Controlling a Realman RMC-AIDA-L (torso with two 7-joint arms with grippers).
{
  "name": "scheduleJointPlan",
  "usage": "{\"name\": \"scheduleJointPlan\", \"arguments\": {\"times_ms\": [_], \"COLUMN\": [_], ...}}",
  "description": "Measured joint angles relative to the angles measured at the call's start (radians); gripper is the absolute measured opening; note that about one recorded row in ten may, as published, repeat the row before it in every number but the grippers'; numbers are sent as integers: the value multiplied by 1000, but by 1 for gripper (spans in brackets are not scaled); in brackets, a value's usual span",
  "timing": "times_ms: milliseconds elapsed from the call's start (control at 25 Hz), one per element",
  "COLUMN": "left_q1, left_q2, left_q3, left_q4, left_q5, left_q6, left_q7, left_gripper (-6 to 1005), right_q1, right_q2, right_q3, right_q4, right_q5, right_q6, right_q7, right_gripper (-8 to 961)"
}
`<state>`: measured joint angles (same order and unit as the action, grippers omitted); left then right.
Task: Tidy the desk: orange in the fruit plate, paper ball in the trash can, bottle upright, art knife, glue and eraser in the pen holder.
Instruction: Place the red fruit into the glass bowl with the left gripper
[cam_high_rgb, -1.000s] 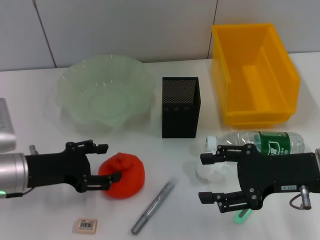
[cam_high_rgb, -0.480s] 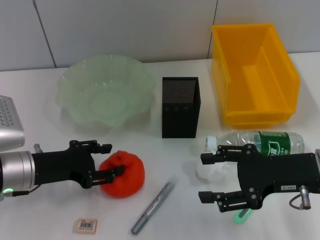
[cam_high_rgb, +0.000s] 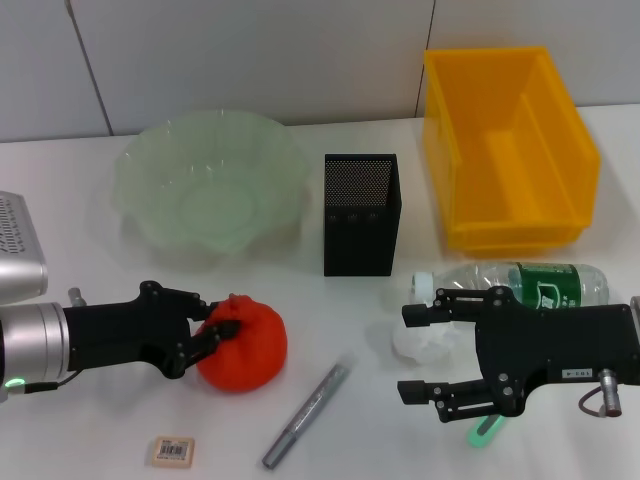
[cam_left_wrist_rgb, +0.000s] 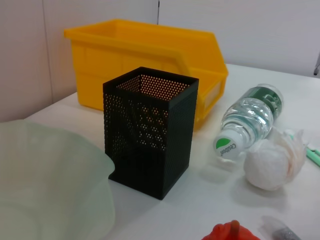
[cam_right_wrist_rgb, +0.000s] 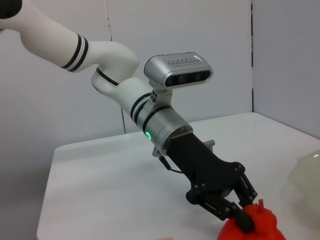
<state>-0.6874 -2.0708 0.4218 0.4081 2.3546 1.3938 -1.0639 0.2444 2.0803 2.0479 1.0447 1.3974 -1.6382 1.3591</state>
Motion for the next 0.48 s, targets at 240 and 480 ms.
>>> {"name": "scheduleJointPlan", "arguments": {"times_ms": [240,480], "left_q1": [7,20], "left_q2": [0,2], "left_q3": [0,-10], "left_q4": [4,48], "left_q5": [0,-30], "left_q6": [30,174], "left_q7": [1,23], "left_gripper": [225,144], "right_q1": [3,2], "right_q2": [0,0], "right_q3": [0,1], "right_q4": [0,0], "right_q5": [0,0], "right_q6": [0,14], "right_q7": [0,-2], "right_gripper": [793,793]}}
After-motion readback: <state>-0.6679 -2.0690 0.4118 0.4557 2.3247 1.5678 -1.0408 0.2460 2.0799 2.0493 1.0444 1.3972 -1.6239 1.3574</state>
